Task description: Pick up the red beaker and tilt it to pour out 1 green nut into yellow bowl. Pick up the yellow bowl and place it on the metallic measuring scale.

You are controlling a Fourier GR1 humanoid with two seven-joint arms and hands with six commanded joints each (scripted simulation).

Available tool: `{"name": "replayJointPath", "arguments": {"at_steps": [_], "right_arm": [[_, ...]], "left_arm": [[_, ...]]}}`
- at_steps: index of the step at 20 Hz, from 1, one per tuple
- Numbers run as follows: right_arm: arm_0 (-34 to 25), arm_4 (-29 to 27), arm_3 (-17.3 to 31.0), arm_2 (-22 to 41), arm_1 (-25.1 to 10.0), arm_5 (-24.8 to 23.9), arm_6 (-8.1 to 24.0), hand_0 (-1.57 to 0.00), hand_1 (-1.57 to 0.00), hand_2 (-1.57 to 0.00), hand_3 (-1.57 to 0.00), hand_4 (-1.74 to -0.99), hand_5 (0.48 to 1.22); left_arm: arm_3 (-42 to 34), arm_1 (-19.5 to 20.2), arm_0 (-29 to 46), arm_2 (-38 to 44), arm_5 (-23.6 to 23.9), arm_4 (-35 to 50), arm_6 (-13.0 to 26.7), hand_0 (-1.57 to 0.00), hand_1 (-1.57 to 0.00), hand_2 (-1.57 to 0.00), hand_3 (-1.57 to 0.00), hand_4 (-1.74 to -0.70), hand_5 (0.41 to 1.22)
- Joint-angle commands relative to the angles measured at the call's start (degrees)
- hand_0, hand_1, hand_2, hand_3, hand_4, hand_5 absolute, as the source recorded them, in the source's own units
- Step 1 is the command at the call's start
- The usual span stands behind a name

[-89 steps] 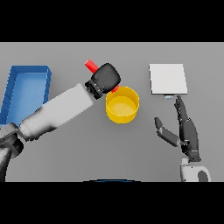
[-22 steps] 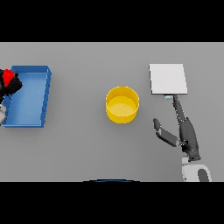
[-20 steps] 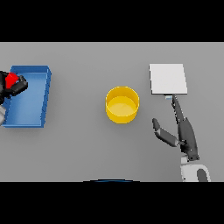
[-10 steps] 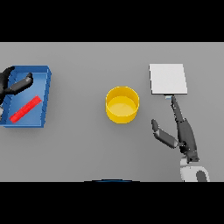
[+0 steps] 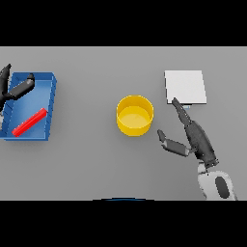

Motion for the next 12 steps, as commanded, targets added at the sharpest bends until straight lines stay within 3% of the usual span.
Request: {"name": "replayJointPath", "arguments": {"at_steps": [1,5,8,12], "right_arm": [[-1.68,0.48,0.57,0.26,-1.55,1.55,0.66,0.00,0.00,0.00,0.00,-1.234,0.707],[-9.35,9.25,2.55,4.74,-6.75,4.91,4.89,0.00,0.00,0.00,0.00,-1.282,0.677],[-14.78,15.22,4.64,9.09,-10.56,8.56,3.92,0.00,0.00,0.00,0.00,-1.276,0.668],[-20.50,18.23,7.72,12.72,-12.30,12.56,1.87,0.00,0.00,0.00,0.00,-1.271,0.658]], "left_arm": [[0.21,-0.31,0.23,0.09,0.06,0.18,-0.72,-0.01,-0.01,-0.01,-0.01,-0.79,0.704],[-1.09,-0.17,0.14,-0.29,0.05,0.25,-0.51,0.00,0.00,0.00,0.00,-0.79,0.709],[-0.30,-0.48,-0.23,-0.36,-0.09,0.16,-0.19,0.00,0.00,0.00,0.00,-0.79,0.712],[-0.45,-0.66,-0.40,-0.44,-0.18,0.26,-0.34,0.00,0.00,0.00,0.00,-0.80,0.722]]}}
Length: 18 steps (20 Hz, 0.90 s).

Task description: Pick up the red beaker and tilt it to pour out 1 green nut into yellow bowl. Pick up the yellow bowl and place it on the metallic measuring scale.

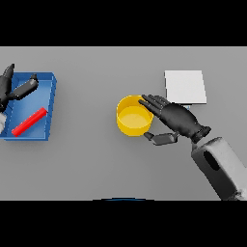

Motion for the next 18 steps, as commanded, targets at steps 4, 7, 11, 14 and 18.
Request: {"name": "replayJointPath", "arguments": {"at_steps": [4,7,11,14,18], "right_arm": [[-5.00,1.80,4.88,2.95,-0.23,2.75,-2.33,0.00,0.00,0.00,0.00,-1.276,0.670],[-8.53,2.84,8.04,4.99,-0.17,4.87,-4.00,0.00,0.00,0.00,0.00,-1.261,0.685],[-11.47,3.02,12.34,6.93,1.30,7.46,-4.84,0.00,0.00,0.00,0.00,-1.244,0.685],[-13.29,3.74,15.14,8.47,2.27,8.81,-4.95,0.00,0.00,0.00,0.00,-1.260,0.679],[-14.45,5.03,17.60,10.36,2.88,10.32,-4.32,0.00,0.00,0.00,0.00,-1.295,0.671]], "left_arm": [[-0.29,0.23,0.15,-0.38,0.09,-0.44,-0.01,0.00,0.00,0.00,0.00,-0.80,0.720],[0.75,0.61,-0.26,0.05,-0.56,-0.30,-0.58,0.00,0.00,0.00,0.00,-0.80,0.716],[-0.92,1.22,0.38,-0.22,0.11,-0.52,-0.46,0.00,0.00,0.00,0.00,-0.80,0.725],[1.01,0.70,-0.39,-0.15,-0.91,-0.45,-0.56,0.00,0.00,0.00,0.00,-0.80,0.733],[1.45,0.43,-0.71,-0.02,-1.33,-0.27,-0.98,0.00,0.00,0.00,0.00,-0.80,0.735]]}}
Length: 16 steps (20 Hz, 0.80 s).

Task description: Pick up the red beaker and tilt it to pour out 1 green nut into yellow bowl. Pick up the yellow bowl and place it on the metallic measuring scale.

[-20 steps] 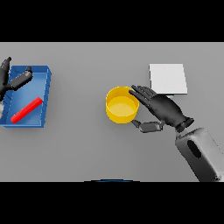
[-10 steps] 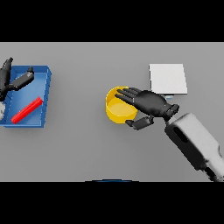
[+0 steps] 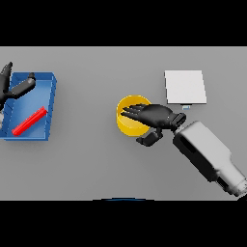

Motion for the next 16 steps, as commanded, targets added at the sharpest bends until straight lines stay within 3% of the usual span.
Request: {"name": "replayJointPath", "arguments": {"at_steps": [1,6,9,11,13,16], "right_arm": [[-0.69,0.02,0.25,0.09,-0.23,0.60,-0.21,0.00,0.00,0.00,0.00,-1.300,0.671],[-2.16,1.67,2.04,2.25,0.53,1.91,0.48,0.00,0.00,0.00,0.00,-1.304,0.713],[-2.94,2.18,3.00,2.61,1.32,2.18,1.90,-0.02,-0.04,-0.07,-0.09,-1.339,0.784],[-2.87,3.16,3.26,3.49,0.87,2.06,1.53,-0.26,-0.24,-0.23,-0.25,-1.387,0.900],[-3.04,2.78,3.17,3.28,0.54,3.05,1.34,-0.72,-0.66,-0.62,-0.47,-1.488,1.016],[-2.63,1.68,2.18,3.90,-0.43,5.70,0.79,-1.14,-1.11,-1.09,-0.87,-1.604,1.116]], "left_arm": [[-0.41,-0.24,0.08,-0.31,0.49,-0.28,0.37,0.00,0.00,0.00,0.00,-0.80,0.737],[-0.26,0.17,-0.06,0.04,0.10,-0.14,-0.36,0.00,0.00,0.00,0.00,-0.79,0.731],[-0.36,0.20,-0.10,0.09,0.55,-0.22,-0.04,0.00,0.00,0.00,0.00,-0.79,0.725],[-0.86,0.27,0.47,0.07,0.74,-0.07,-0.37,0.00,0.00,0.00,0.00,-0.79,0.722],[-1.98,0.48,0.76,-0.04,1.21,-0.08,0.05,0.00,0.00,0.00,0.00,-0.80,0.725],[-2.49,1.28,1.01,0.17,1.14,0.15,0.61,0.00,0.00,0.00,0.00,-0.80,0.728]]}}
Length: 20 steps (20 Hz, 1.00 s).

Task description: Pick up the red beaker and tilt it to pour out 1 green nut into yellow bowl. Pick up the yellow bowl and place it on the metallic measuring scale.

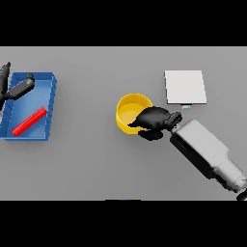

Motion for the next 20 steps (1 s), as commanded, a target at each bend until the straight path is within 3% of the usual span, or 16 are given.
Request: {"name": "replayJointPath", "arguments": {"at_steps": [1,4,6,11,14,20], "right_arm": [[-0.29,-0.31,0.47,0.02,0.28,0.43,0.56,-1.22,-1.20,-1.18,-0.93,-1.628,1.137],[-0.56,-1.06,0.13,0.01,-0.33,0.98,-0.36,-1.39,-1.38,-1.31,-1.14,-1.682,1.178],[-0.54,-1.39,-0.35,-0.09,0.24,1.25,1.31,-1.46,-1.45,-1.39,-1.17,-1.703,1.193],[-0.37,-3.62,-4.66,-1.99,-2.76,3.31,1.25,-1.53,-1.53,-1.49,-1.19,-1.729,1.212],[-1.66,-4.90,-8.66,-3.50,-4.48,5.71,3.17,-1.55,-1.55,-1.51,-1.38,-1.731,1.216],[-3.37,-7.35,-13.73,-7.58,-6.93,9.16,8.83,-1.57,-1.57,-1.55,-1.26,-1.721,1.219]], "left_arm": [[-0.35,0.13,0.07,0.04,0.09,0.09,0.00,0.00,0.00,0.00,0.00,-0.80,0.727],[-0.33,0.19,0.11,0.09,0.05,0.17,-0.18,0.00,0.00,0.00,0.00,-0.80,0.725],[-0.30,0.58,-0.18,0.36,-0.20,0.28,-0.22,0.00,0.00,0.00,0.00,-0.80,0.726],[-1.37,0.64,0.51,-0.13,0.31,0.03,0.18,0.00,0.00,0.00,0.00,-0.80,0.724],[-1.14,0.98,0.35,0.14,0.14,0.15,0.39,0.00,0.00,0.00,0.00,-0.80,0.721],[-0.81,0.61,-0.03,0.20,0.00,0.21,0.05,0.00,0.00,0.00,0.00,-0.81,0.723]]}}
